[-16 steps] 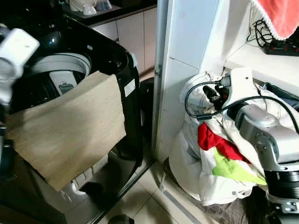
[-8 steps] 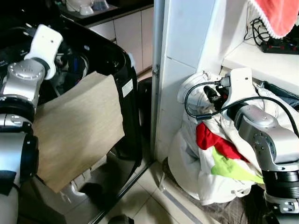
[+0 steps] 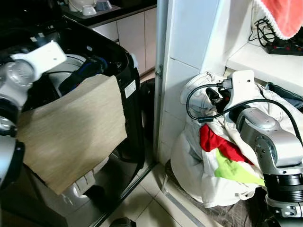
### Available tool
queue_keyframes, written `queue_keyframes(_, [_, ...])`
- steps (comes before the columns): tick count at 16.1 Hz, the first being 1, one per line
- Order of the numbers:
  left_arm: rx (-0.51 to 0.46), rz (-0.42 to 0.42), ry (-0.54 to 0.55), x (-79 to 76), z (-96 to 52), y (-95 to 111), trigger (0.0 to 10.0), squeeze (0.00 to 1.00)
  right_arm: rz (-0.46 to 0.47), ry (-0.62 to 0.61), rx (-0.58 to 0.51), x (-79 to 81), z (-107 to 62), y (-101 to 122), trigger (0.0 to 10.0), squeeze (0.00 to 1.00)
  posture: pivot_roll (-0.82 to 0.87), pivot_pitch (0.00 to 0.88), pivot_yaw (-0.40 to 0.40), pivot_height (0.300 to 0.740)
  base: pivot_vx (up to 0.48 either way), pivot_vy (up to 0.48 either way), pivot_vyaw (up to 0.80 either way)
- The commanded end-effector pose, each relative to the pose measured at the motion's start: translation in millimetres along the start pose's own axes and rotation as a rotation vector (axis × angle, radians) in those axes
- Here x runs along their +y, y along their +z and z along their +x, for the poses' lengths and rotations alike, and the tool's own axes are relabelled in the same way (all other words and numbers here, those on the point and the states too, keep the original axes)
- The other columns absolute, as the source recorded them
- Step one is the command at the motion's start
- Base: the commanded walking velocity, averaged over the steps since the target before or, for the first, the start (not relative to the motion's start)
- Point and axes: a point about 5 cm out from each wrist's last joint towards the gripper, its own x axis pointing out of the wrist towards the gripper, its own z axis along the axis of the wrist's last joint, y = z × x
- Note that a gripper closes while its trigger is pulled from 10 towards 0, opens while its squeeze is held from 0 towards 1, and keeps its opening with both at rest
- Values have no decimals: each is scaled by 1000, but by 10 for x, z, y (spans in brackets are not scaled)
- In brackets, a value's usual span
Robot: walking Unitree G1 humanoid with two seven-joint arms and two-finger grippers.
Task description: Clothes washing
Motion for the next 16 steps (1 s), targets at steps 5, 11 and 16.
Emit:
queue_keyframes(5, [-434,-737,-296,-106,-18,568,10000,0,4,0,-20,11,-20,15,10000,0,-12,0,76,740,0,0,0])
queue_keyframes(11, [-490,-796,-596,-574,-44,807,10000,0,-12,144,-15,160,-43,59,10000,0,-21,0,69,740,0,0,0])
queue_keyframes(16, [-432,-1002,-387,-580,10,922,10000,0,-1,82,-34,103,-77,36,10000,0,-42,0,67,740,0,0,0])
